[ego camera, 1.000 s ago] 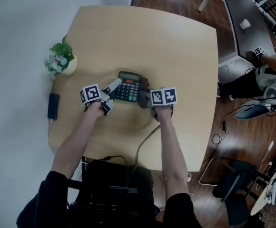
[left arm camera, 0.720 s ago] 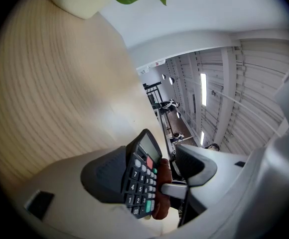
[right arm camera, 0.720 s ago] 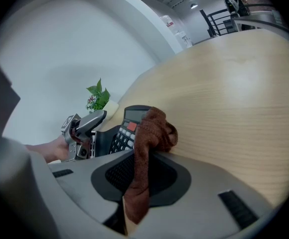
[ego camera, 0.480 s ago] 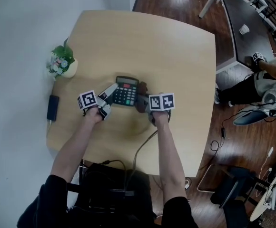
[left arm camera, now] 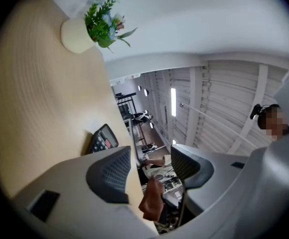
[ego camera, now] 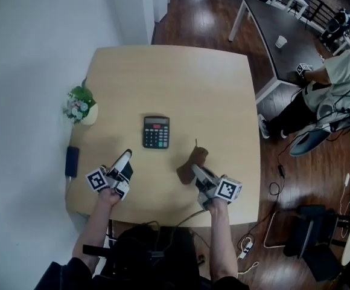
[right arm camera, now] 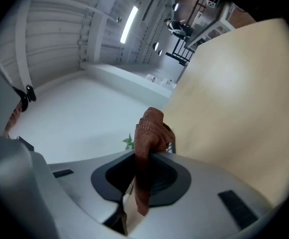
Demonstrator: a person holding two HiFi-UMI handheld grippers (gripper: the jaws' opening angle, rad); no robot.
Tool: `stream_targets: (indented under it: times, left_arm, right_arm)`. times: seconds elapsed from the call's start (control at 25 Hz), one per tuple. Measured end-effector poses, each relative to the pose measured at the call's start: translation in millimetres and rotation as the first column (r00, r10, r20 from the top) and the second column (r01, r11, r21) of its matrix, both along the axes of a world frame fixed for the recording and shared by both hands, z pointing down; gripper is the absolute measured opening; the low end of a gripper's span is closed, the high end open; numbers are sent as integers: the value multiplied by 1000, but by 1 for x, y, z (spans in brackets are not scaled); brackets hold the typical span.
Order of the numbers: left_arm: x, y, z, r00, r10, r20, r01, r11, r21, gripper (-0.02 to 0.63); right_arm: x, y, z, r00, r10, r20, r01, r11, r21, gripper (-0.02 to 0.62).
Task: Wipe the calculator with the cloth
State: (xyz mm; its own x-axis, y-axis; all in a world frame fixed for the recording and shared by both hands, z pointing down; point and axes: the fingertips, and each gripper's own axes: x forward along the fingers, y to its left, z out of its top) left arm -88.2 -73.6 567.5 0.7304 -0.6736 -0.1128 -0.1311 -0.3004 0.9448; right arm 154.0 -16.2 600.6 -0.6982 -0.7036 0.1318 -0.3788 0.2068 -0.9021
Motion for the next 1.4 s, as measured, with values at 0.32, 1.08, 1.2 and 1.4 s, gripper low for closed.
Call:
stream_targets:
  times: [0.32,1.08,1.2,1.4]
  left_arm:
    - [-54,124,-103,963,97,-253,-33,969,245,146]
    - [-52,241,-175,950,177,-258,-68,922,382,93]
    - [-25,250,-177,942,184,-281,-71,927,368,86]
    - [14,263,-183,928,223,-298,-102,922,373,84]
  right_arm:
    - [-71,133,-95,946,157,284,-198,972,125,63]
    - [-141,215,-203,948,-36,316,-78,937,341,61]
    - [-122,233,-199,965,-44,259,-47,940,337,61]
    - [-82,249,-183,983,-12,183,-50,944,328,61]
